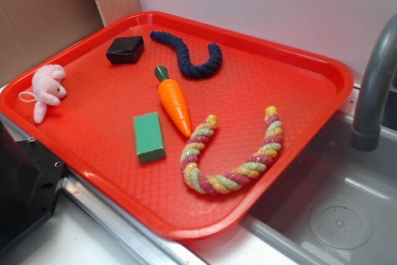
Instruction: Grab the carrot.
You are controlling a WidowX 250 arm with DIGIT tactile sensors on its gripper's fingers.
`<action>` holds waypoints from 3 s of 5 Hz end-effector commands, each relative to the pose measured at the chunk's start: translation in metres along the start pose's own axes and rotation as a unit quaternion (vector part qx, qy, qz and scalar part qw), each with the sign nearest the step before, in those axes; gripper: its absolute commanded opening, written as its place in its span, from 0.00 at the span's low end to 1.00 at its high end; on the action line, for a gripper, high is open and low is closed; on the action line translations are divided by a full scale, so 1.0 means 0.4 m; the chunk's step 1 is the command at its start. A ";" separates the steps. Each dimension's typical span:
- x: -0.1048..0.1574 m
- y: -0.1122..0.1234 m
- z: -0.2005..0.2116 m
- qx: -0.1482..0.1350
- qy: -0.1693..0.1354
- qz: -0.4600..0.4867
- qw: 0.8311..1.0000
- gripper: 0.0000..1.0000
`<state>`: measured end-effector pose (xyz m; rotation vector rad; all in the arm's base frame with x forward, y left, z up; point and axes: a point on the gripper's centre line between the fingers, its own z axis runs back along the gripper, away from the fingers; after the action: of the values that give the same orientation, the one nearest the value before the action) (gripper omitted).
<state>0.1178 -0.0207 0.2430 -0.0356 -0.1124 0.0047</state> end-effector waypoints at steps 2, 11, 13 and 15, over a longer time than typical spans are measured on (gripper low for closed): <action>0.024 0.045 -0.127 0.007 0.030 0.107 0.994 1.00; 0.184 -0.048 -0.597 -0.010 0.052 0.269 0.962 0.00; 0.184 -0.022 -0.549 -0.018 0.047 0.251 0.967 0.00; 0.178 0.034 -0.293 -0.048 -0.045 0.002 0.998 0.00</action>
<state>0.1934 -0.0169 0.1239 -0.1267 -0.1473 -0.0072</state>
